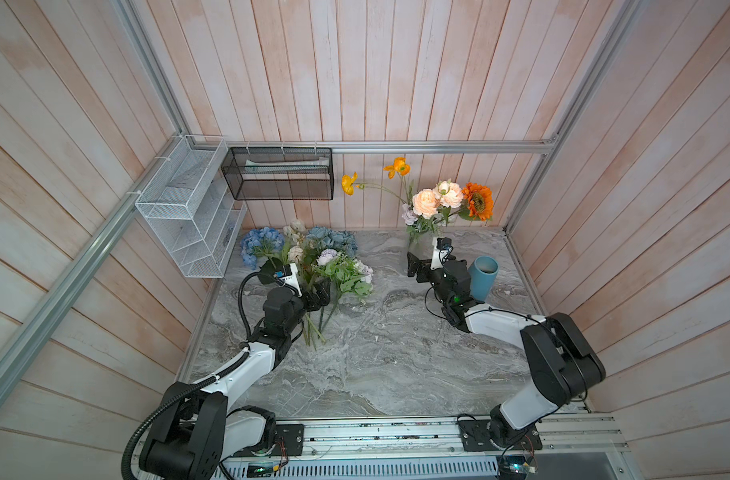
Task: Arrange the flowers into the vase
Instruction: 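Move the right gripper to the teal vase while the left moves toward the flower pile, then grasp the rim of the teal vase with the right gripper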
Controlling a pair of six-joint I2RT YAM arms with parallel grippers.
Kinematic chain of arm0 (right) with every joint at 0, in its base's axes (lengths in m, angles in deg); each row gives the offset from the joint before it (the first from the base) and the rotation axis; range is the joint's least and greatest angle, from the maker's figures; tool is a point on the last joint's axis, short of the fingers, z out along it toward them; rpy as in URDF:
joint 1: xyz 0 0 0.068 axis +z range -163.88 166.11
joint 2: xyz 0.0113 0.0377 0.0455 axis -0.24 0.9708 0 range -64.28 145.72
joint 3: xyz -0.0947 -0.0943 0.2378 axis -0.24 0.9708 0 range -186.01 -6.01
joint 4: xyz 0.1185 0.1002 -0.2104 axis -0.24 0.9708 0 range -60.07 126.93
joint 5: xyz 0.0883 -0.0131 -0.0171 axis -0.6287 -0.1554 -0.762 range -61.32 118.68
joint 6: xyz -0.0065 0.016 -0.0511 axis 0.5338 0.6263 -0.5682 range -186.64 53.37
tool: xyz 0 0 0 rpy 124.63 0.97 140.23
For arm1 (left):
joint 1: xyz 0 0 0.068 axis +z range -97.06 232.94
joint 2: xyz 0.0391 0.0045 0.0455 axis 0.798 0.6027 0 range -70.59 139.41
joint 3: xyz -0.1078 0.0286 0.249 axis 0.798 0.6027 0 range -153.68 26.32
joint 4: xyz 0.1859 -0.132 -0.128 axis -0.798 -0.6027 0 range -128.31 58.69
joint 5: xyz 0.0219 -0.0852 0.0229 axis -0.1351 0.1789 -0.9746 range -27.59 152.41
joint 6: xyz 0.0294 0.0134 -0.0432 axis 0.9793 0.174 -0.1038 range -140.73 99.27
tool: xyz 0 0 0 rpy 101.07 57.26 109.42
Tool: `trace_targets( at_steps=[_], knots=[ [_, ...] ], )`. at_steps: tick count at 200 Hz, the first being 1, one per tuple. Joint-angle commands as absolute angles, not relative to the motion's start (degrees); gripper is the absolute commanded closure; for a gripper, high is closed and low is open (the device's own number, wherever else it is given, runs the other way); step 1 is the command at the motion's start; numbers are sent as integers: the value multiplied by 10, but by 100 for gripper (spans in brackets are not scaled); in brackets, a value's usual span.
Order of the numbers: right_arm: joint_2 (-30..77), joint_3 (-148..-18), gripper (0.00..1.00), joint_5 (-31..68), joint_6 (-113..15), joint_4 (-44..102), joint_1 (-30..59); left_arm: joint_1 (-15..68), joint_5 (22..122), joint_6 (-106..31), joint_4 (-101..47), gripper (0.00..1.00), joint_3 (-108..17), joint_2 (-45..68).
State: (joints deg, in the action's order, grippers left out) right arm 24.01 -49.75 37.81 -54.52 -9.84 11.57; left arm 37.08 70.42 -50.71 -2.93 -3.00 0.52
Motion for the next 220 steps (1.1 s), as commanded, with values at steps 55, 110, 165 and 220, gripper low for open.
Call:
trace_targets(
  at_steps=[55, 110, 165, 220],
  knots=[
    [-17, -412, 2, 468, -483, 253, 99, 291, 766, -503, 71, 0, -104, 116],
    [-63, -441, 2, 503, -433, 383, 27, 238, 770, -495, 69, 0, -149, 169],
    [-65, -422, 2, 479, -498, 305, -22, 227, 753, -479, 44, 0, -142, 160],
    [-50, -405, 2, 434, -550, 176, -60, 228, 741, -473, 31, 0, -128, 141]
  ],
)
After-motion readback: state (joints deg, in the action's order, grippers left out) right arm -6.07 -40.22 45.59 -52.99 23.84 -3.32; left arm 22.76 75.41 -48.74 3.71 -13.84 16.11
